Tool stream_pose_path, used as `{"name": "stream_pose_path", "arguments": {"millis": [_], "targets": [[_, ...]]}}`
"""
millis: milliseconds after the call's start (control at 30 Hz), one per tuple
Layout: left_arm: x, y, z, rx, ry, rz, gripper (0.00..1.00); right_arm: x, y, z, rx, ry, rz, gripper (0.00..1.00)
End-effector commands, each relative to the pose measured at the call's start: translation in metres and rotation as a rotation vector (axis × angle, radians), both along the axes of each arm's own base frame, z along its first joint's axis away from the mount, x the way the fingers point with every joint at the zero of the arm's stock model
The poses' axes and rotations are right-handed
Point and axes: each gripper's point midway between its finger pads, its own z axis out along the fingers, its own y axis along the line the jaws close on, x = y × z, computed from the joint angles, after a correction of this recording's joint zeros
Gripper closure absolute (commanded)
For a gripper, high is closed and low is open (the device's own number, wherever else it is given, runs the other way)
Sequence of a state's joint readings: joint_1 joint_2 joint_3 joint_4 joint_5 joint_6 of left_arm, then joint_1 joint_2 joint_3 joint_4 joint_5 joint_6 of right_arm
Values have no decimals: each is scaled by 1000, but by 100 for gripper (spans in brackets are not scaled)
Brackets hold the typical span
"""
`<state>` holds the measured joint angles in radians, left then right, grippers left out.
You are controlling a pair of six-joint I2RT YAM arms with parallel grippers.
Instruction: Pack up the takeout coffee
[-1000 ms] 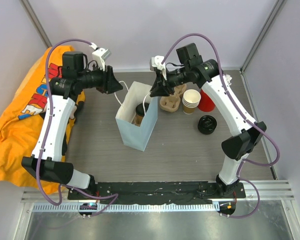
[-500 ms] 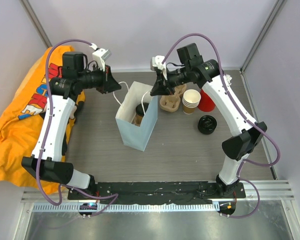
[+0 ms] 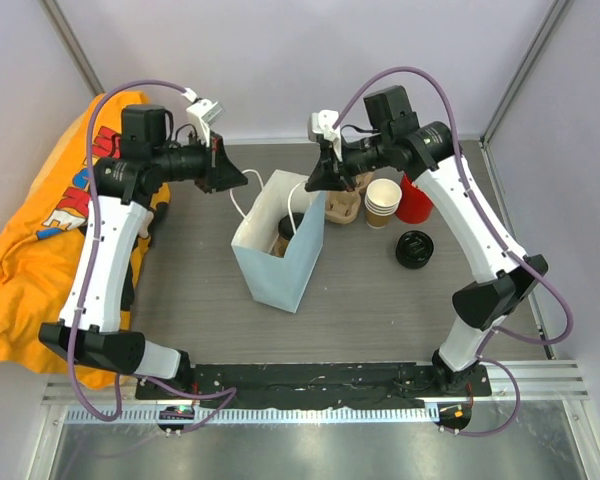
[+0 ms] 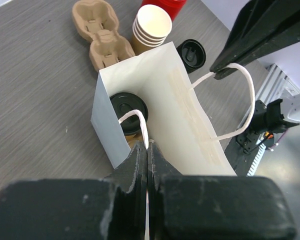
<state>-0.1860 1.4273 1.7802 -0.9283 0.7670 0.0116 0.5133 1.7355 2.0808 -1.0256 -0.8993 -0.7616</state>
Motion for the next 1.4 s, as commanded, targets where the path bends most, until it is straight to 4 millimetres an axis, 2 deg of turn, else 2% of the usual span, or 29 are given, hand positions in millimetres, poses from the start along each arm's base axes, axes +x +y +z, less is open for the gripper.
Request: {"name": "stream_pose_path", "arguments": {"millis": [0,200,567,767,1100,1367], "targets": [[-29,-7,30,-58,-64,-77,100,-17,-9,21,31,-50,0,94],[-45,-16,31,-108,-14,-120,100,-18,-24,12,8,-56,-28,95],[-62,-25,26,-181,68,-186,98,-16,-39,23,33,-75,-71,95],[-75,-28,26,-217,103,-230,96,-15,-44,19,30,-67,-81,94],[-78,-32,18,-227,131,-254,92,-21,-49,12,31,-47,-75,95],[-79,-32,19,-223,119,-262,89,-24,-48,16,43,-48,-66,94]]}}
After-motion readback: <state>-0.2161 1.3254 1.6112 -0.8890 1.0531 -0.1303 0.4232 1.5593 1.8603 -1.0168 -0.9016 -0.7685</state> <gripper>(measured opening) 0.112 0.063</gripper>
